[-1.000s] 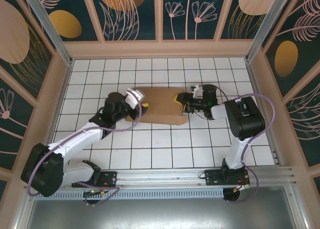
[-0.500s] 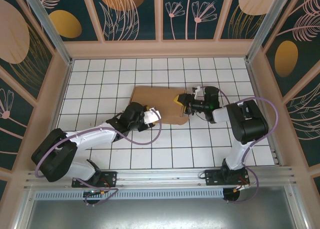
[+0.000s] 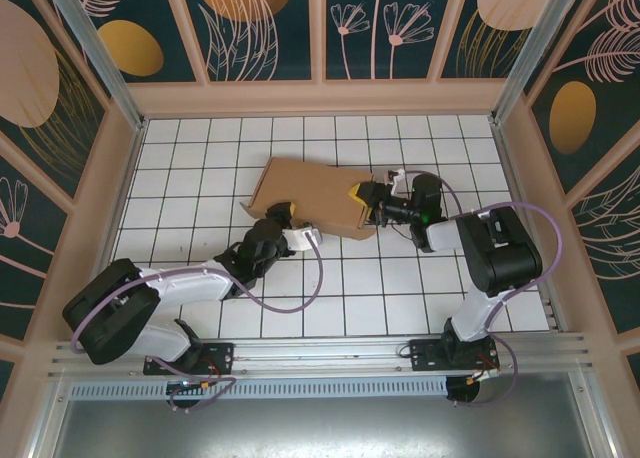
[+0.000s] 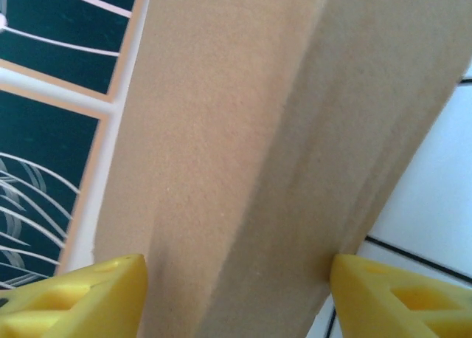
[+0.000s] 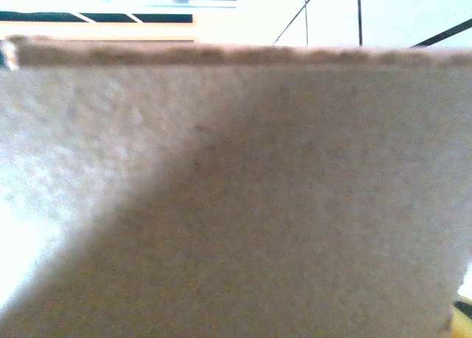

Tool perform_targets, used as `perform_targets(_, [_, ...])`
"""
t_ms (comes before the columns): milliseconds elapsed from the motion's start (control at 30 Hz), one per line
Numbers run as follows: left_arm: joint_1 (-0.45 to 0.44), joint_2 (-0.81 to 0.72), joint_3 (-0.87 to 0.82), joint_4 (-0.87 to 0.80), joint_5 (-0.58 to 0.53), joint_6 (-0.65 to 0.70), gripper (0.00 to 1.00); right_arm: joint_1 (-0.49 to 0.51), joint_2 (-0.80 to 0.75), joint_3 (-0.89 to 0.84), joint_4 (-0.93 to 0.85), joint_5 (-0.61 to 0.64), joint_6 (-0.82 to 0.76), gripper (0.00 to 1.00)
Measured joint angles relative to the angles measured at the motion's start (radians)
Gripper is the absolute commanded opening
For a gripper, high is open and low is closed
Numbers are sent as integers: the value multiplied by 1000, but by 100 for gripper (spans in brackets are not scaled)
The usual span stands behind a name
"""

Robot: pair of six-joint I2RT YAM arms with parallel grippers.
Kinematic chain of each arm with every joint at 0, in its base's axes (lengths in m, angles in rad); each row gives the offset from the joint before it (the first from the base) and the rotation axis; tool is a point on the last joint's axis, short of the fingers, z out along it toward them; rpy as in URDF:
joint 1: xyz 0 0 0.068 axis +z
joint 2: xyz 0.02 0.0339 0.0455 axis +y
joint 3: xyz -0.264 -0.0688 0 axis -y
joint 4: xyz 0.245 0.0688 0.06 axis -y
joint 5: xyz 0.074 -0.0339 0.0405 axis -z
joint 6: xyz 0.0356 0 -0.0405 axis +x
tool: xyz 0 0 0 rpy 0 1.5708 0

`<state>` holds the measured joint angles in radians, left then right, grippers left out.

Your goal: Fold the paper box

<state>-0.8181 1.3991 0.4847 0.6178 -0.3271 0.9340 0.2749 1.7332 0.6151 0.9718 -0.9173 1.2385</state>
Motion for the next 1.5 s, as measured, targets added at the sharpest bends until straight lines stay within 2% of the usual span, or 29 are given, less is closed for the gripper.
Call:
perform_targets(133, [2, 18, -32, 85, -51, 106, 75, 11, -13, -9, 36, -16, 53, 47])
perform_targets(367, [0, 33, -51, 201, -104, 195, 76, 21, -25, -16, 74, -24, 107, 47])
perform_targets(633, [-15, 63, -64, 373, -170, 322, 61, 52, -27, -68, 227, -26, 232, 47])
perform_targets(800, [-18, 36, -62, 362, -172, 379, 53, 53, -27, -72, 253, -29, 261, 62])
perform_targets(900, [-19, 14, -61, 312, -172, 387, 50, 53, -41, -73, 245, -51, 248, 75])
perform_targets(1033, [-19, -35, -59, 231, -176, 385, 49, 52, -105, -73, 174, -53, 191, 99])
perform_targets(1167, [-19, -97, -13, 70, -175, 345, 50, 37, -200, -74, 22, -31, 90, 99])
perform_targets(1233, [-19, -126, 51, -72, -167, 297, 49, 14, -276, -74, -116, 14, 10, 99])
perform_targets(1367, [-19, -145, 211, -370, -119, 180, 46, -19, -467, -71, -429, 182, -183, 99])
perform_targets(1500, [-19, -146, 333, -651, -48, 51, 43, -23, -660, -57, -712, 446, -395, 99])
